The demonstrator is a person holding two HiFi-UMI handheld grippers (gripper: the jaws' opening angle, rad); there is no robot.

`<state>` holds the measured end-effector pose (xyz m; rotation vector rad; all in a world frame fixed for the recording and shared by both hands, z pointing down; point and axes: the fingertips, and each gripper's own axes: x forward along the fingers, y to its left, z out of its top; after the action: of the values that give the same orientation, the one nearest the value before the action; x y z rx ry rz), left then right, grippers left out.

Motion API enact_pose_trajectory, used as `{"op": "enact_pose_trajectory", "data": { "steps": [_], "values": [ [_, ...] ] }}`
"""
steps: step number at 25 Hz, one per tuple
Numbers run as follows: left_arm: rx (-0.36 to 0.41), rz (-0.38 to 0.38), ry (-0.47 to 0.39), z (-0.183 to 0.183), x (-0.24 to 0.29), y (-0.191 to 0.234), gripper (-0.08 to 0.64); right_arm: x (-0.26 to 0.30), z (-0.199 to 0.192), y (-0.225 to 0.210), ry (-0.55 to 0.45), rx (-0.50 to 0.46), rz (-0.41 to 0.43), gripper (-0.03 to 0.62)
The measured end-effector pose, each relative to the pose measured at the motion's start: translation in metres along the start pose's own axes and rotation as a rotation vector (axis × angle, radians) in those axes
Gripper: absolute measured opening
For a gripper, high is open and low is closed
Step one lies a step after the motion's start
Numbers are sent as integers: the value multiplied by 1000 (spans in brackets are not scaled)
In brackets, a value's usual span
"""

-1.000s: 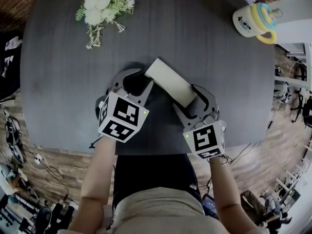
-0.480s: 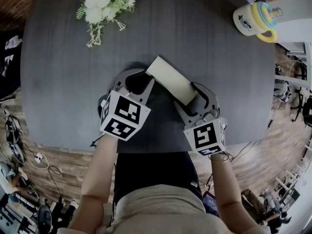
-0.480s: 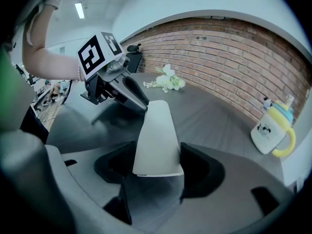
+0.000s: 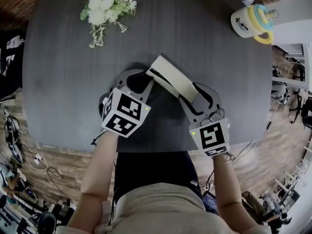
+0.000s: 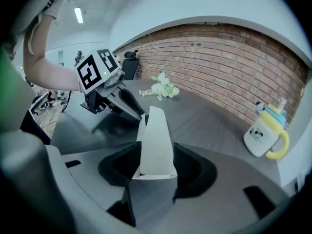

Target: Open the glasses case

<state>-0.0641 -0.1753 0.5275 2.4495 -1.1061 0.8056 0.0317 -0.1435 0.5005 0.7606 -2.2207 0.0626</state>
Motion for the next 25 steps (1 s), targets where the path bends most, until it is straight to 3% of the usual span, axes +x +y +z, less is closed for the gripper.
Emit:
{"op": "enact_pose_trajectory", "data": {
  "steps": [4, 7, 11, 20, 25],
  "values": [
    [-1, 2, -2, 0, 0, 1, 107, -7, 4, -15, 3, 11, -38, 189],
    [0, 14, -4, 0, 0, 1, 107, -11, 2, -28, 2, 27, -81, 126],
    [-6, 23, -8, -1, 0, 1, 107, -14, -4, -44, -12, 77, -128, 106],
    [-12, 28, -4, -2, -1, 0, 107, -12, -16, -64, -10, 156, -136, 42],
    [-10, 25, -4, -2, -1, 0, 106, -7, -22, -76, -18, 213, -151, 44]
  ]
}}
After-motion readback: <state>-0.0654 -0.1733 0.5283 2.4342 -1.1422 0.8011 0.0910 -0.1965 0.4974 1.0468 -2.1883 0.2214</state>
